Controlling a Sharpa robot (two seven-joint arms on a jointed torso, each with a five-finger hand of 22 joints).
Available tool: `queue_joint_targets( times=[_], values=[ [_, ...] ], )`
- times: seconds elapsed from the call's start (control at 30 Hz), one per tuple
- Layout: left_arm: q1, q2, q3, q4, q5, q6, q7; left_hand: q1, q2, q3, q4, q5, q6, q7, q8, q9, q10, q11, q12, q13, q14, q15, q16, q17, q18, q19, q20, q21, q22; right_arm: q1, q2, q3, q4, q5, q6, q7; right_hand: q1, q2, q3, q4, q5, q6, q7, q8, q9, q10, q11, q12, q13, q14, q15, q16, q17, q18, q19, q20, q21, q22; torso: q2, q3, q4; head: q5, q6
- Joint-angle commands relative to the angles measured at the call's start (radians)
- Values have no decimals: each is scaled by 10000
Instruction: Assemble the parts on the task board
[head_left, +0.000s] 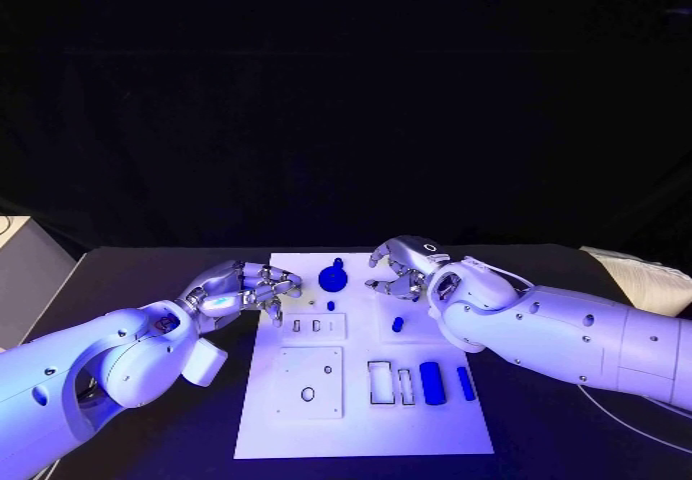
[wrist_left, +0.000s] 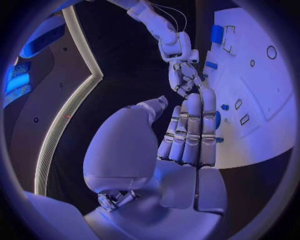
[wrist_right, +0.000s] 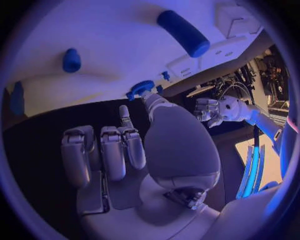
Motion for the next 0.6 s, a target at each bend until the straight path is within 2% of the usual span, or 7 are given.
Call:
queue_joint_targets(
  times=[0.03, 0.17, 0.3, 0.37, 0.5, 0.6],
  values=[
    [2, 19, 7, -45, -5, 145, 114, 55, 4, 54, -29, -7, -78, 34, -6, 14, -51, 11, 61, 10, -85, 3, -56, -10, 139, -64, -26, 38, 11, 117, -454, 29, 286, 1844, -532, 1526, 261, -20, 122, -101, -106, 21, 11, -84, -17, 1006, 6, -25, 2577, 947, -4, 1, 2305, -143, 1048, 0, 22, 2632, -71, 52, -99, 19, 14],
    [-4, 45, 7, -117, 6, 145, 127, 55, 4, 54, -29, -7, -78, 34, -6, 14, -51, 11, 61, 10, -85, 3, -56, -10, 139, -64, -26, 38, 11, 234, -1035, 49, 424, 2733, -292, 2128, 467, -70, 216, -207, -179, 16, 27, -101, -23, 994, 19, -34, 2567, 949, 7, 3, 2314, -143, 1048, 9, 22, 2632, -127, 85, -160, -8, -7],
    [-32, 79, 7, -172, 16, 153, 135, 60, 2, 62, -43, -8, -83, 32, 0, 18, -61, 11, 72, 17, -89, 4, -54, -16, 142, -78, -21, 52, 17, 303, -1504, 57, 273, 3269, 329, 2527, 816, -138, 388, -411, -138, 12, 45, -127, -36, 977, 33, -48, 2551, 966, 16, 20, 2386, -143, 1048, 20, 22, 2632, -199, 135, -236, -64, -32],
    [-43, 89, 7, -184, 18, 158, 138, 60, 2, 62, -43, -8, -83, 32, 0, 18, -61, 11, 72, 17, -89, 4, -54, -16, 142, -78, -21, 52, 17, 314, -1618, 58, 168, 3320, 590, 2629, 917, -164, 444, -476, -127, 14, 49, -135, -40, 974, 36, -51, 2548, 969, 17, 23, 2397, -143, 1048, 21, 22, 2632, -213, 143, -248, -110, -42],
    [-86, 112, 6, -206, 25, 177, 140, 60, 2, 62, -43, -8, -83, 32, 0, 18, -61, 11, 72, 17, -89, 4, -54, -16, 142, -78, -21, 52, 17, 322, -1919, 58, -57, 3150, 1147, 2814, 1122, -207, 572, -604, -211, 54, 41, -137, -46, 996, 38, -33, 2569, 977, 7, 31, 2433, -143, 1048, 19, 22, 2632, -223, 195, -276, -206, -51],
    [-110, 119, 6, -222, 26, 183, 138, 60, 2, 62, -43, -8, -83, 32, 0, 18, -61, 11, 72, 17, -89, 4, -54, -16, 142, -78, -21, 52, 17, 314, -2047, 54, -212, 2844, 1370, 2795, 1181, -260, 598, -653, -261, 61, 32, -143, -51, 997, 29, -33, 2569, 985, -9, 40, 2469, -143, 1048, 9, 22, 2632, -231, 219, -294, -234, -54]
  ],
)
